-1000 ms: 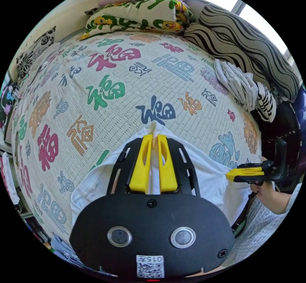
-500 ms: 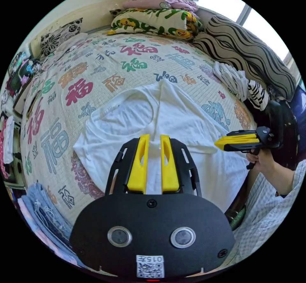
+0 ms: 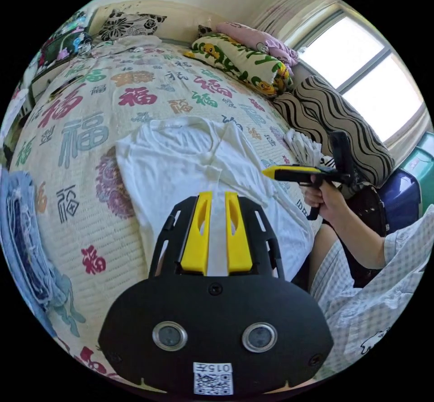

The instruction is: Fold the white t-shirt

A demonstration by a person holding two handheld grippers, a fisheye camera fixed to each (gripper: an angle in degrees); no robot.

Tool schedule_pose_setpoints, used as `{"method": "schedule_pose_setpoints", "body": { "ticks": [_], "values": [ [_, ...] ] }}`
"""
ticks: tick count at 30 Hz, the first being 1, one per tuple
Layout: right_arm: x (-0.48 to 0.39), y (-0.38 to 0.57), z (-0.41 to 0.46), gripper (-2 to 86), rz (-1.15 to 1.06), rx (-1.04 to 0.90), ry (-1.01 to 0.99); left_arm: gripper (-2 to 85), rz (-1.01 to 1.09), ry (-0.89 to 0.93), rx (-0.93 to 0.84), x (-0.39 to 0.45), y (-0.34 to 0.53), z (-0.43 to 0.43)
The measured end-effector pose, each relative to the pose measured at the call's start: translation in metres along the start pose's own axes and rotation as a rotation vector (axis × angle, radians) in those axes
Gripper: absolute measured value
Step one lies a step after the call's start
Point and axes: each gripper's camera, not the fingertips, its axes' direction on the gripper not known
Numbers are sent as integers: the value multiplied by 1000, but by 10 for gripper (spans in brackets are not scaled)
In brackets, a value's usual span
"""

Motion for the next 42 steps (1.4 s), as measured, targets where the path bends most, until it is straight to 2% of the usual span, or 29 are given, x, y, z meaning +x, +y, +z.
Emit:
{"method": "schedule_pose_setpoints", "body": {
  "ticks": [3,6,7,14,17,19,20,22,24,26,28,31,36,42],
  "values": [
    [-18,-39,39,-2,-74,-52,68,46,-35,-23,-58,-17,23,15],
    [-16,-65,95,-5,-31,-240,167,47,-49,-60,-154,-26,29,38],
    [-15,-69,106,-6,-18,-253,157,47,-53,-70,-133,-27,30,35],
    [-14,-83,98,-5,25,-70,109,59,23,-63,-9,-18,-12,9],
    [-11,-96,135,-4,1,-251,112,60,42,-35,-12,-16,-42,29],
    [-19,-108,135,-2,-29,-207,128,55,50,-36,-113,-20,-64,55],
    [-21,-111,133,-1,-34,-191,122,55,59,-36,-107,-21,-69,54],
    [-22,-130,122,7,-89,-121,113,54,106,-91,34,-27,-90,29],
    [-18,-147,118,21,-132,-88,175,62,115,-155,94,-42,-116,13],
    [-12,-167,122,39,-161,-96,248,76,122,-189,53,-66,-149,13],
    [-4,-195,136,57,-194,-173,276,88,123,-179,-118,-101,-192,35],
    [3,-227,157,55,-143,-252,289,83,113,-206,-218,-127,-220,55],
    [-8,-283,178,63,-86,-398,403,73,152,-212,-270,-128,-241,71],
    [-51,-332,178,71,-144,-365,496,67,71,-170,-221,-134,-252,58]
  ]
}}
